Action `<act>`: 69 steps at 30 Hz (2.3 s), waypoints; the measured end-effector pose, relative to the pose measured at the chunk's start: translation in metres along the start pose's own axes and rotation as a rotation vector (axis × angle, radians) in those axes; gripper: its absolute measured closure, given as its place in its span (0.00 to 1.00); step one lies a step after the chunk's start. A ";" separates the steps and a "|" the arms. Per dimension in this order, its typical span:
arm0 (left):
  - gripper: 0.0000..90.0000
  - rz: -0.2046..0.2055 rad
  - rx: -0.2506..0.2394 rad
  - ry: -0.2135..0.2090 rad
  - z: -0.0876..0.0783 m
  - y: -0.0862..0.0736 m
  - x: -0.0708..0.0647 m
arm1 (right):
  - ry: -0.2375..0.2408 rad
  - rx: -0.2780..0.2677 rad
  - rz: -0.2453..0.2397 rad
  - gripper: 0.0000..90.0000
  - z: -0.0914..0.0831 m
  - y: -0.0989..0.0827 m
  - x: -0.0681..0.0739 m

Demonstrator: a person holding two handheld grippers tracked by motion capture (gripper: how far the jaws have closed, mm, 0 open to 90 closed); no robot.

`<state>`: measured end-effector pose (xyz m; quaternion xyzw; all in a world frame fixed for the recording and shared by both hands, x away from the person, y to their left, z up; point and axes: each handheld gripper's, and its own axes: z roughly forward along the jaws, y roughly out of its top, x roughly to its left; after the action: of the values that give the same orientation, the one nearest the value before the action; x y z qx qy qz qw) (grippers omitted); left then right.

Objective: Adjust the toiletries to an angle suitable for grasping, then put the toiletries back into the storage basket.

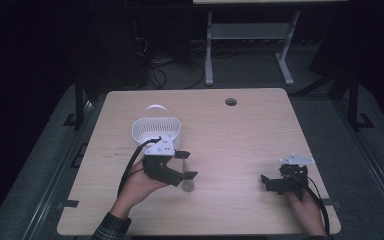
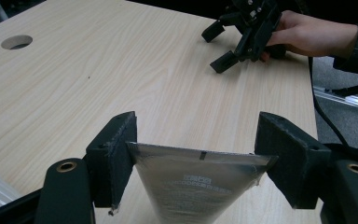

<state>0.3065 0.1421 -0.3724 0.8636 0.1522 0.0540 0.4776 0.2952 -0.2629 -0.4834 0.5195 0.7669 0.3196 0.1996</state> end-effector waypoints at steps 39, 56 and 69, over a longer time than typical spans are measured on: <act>0.33 -0.041 -0.042 0.083 -0.037 0.005 0.002 | 0.000 0.000 0.001 0.00 0.000 0.000 0.000; 0.33 -0.070 -0.049 0.157 -0.059 0.000 0.009 | 0.000 0.000 0.001 0.00 0.000 0.000 0.000; 0.33 -0.093 -0.062 0.224 -0.080 -0.006 0.014 | 0.000 0.000 0.001 0.00 0.000 0.000 0.000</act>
<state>0.2996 0.2140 -0.3350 0.8290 0.2429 0.1325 0.4860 0.2951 -0.2628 -0.4834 0.5198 0.7667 0.3197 0.1993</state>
